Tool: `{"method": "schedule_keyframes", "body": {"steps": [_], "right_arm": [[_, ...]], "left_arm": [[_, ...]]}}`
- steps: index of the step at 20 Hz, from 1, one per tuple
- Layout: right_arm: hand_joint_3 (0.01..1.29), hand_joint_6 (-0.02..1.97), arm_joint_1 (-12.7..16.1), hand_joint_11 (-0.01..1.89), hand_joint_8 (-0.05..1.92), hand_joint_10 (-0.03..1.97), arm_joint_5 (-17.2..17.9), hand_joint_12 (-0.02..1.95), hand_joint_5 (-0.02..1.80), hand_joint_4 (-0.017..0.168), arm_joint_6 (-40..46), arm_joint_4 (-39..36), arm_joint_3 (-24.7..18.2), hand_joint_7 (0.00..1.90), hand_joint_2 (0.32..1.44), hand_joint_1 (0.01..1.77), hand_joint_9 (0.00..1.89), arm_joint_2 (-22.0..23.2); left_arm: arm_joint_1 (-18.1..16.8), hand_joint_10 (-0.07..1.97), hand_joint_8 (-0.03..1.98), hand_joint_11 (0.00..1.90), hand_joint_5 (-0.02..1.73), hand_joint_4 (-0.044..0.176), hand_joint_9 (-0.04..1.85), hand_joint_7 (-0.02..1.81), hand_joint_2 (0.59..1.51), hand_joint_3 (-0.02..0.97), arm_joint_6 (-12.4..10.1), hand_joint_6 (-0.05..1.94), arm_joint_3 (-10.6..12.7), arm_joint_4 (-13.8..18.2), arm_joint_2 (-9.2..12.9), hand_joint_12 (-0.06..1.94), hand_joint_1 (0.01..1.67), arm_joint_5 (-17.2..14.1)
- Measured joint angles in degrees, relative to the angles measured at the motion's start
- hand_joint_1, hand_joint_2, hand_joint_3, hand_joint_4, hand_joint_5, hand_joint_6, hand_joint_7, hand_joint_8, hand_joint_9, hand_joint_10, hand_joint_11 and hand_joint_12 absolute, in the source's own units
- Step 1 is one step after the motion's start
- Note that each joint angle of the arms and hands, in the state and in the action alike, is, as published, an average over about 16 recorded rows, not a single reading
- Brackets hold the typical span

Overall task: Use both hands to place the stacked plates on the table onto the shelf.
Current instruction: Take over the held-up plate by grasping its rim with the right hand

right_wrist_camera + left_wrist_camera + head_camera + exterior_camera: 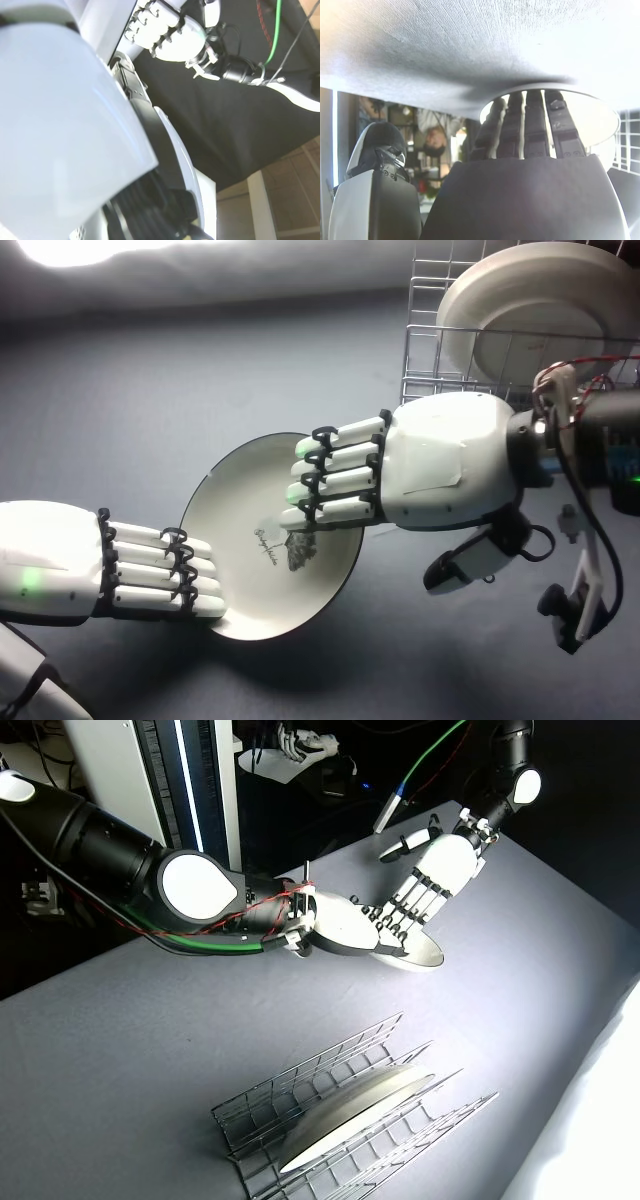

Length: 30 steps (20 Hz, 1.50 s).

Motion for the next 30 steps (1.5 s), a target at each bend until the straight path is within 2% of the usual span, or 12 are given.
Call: {"method": "schedule_keyframes", "body": {"steps": [8,19,24,30], "right_arm": [[0.01,0.00,0.24,0.02,-0.01,0.00,-0.01,0.20,0.05,0.004,-0.44,0.01,2.30,0.05,1.03,0.89,0.05,-2.32],[0.01,0.00,1.56,0.01,-0.01,0.01,0.22,0.70,0.25,0.004,-0.50,0.01,2.51,0.22,1.06,0.99,0.20,-2.70],[0.01,0.00,1.73,0.01,-0.01,0.02,0.30,0.80,0.31,0.004,-0.56,0.01,2.49,0.28,1.06,1.00,0.25,-2.71],[0.01,0.00,1.55,0.01,-0.01,0.02,0.30,0.83,0.32,0.004,-0.66,0.02,2.35,0.29,1.06,1.00,0.27,-2.71]], "left_arm": [[-0.01,-0.01,0.00,0.01,-0.01,-0.008,0.01,0.02,1.119,0.009,0.00,-0.02,0.00,-0.01,-0.03,-0.03,0.01,-0.03],[-0.01,-0.01,0.00,0.01,-0.01,-0.008,0.01,0.02,1.119,0.009,0.00,-0.02,0.01,-0.05,-0.03,-0.03,0.02,-0.08],[-0.01,-0.01,0.00,0.01,0.00,-0.008,0.01,0.02,1.119,0.009,0.00,-0.02,0.03,-0.09,-0.03,-0.03,0.01,-0.12],[-0.01,-0.01,0.00,0.01,0.00,-0.008,0.01,0.02,1.118,0.009,0.00,-0.02,0.05,-0.14,-0.03,-0.03,0.01,-0.16]]}}
